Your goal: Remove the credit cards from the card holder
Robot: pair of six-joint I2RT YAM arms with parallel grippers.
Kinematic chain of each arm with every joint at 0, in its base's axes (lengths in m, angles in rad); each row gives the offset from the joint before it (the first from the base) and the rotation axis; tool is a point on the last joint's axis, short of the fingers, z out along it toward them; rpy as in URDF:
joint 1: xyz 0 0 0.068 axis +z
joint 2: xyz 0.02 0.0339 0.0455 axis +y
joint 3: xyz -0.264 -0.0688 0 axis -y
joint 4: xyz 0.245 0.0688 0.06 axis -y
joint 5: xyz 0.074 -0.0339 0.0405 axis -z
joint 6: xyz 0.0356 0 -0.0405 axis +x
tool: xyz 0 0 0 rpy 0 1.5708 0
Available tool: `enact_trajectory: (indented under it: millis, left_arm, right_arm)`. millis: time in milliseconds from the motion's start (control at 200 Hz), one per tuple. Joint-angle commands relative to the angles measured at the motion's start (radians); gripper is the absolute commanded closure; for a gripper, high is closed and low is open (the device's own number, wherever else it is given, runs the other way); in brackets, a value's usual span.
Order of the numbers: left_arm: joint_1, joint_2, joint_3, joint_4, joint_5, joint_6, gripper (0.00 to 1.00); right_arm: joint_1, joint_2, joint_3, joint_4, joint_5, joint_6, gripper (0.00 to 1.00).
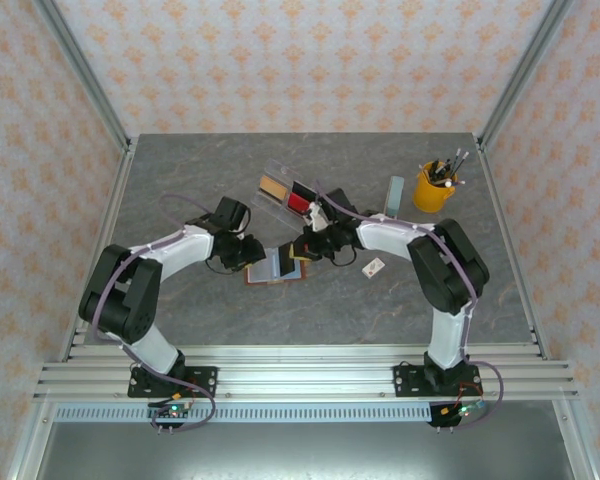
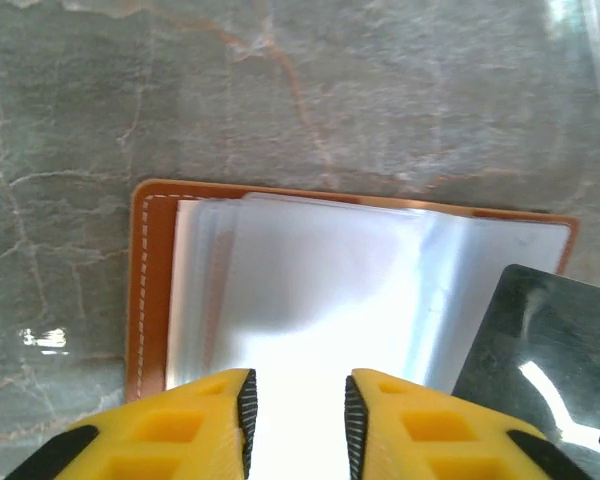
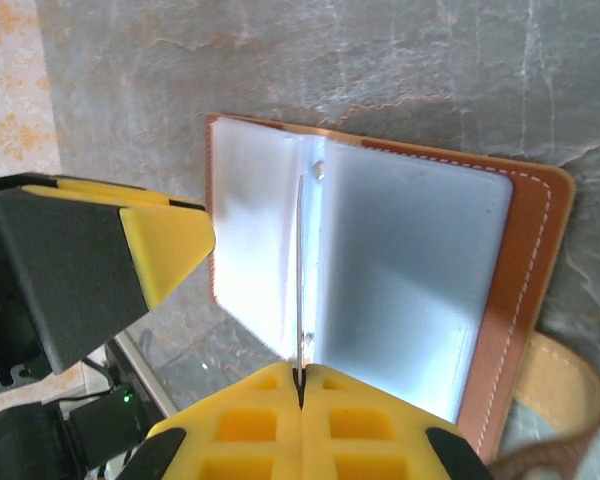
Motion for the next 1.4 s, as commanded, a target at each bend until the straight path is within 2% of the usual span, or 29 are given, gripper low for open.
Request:
enact_trajectory:
  millis: [0,180,340,596,741,1021,1141,1281,1396]
  left_arm:
    - [0.008,-0.089,0.029,0.008,0.039,-0.006,0.58]
    - [0.012,-0.193,-0.004,0.148,0.158,-0.064,0.41]
    - [0.012,-0.222,-0.029,0.314,0.283,-0.13,0.28]
    - [0.014,-0.19,-0.048,0.523,0.394,-0.219,0.27]
    - [0.018,-0.166,-0.055,0.648,0.44,-0.323,0.43]
    - [0.018,-0.191,-0.075,0.72,0.439,-0.379,0.69]
    - [0.018,-0.199,-0.093,0.778,0.437,-0.418,0.84]
    - [0.018,-0.217,-0.101,0.792,0.409,-0.433,0.99]
    - [0.017,-0.235,-0.103,0.803,0.367,-0.449,1.0]
  right_arm:
    - [-0.013,-0.09,0.006,-0.063,-0.015,-0.094,1.0]
    - [-0.048,-0.149,0.031,-0.047,-0.098,-0.119,1.0]
    - [-0.075,-0.173,0.061,-0.008,-0.188,-0.102,1.0]
    - [-0.099,-0.182,0.063,0.172,-0.308,0.037,1.0]
    - [-0.105,-0.183,0.067,0.204,-0.315,0.078,1.0]
    - [-0.124,-0.168,0.062,0.229,-0.279,0.129,1.0]
    - [-0.124,-0.156,0.052,0.277,-0.272,0.18,1.0]
    - [-0.124,-0.154,0.0,0.477,-0.274,0.358,0.88]
    - [-0.117,-0.153,-0.052,0.645,-0.252,0.539,0.73]
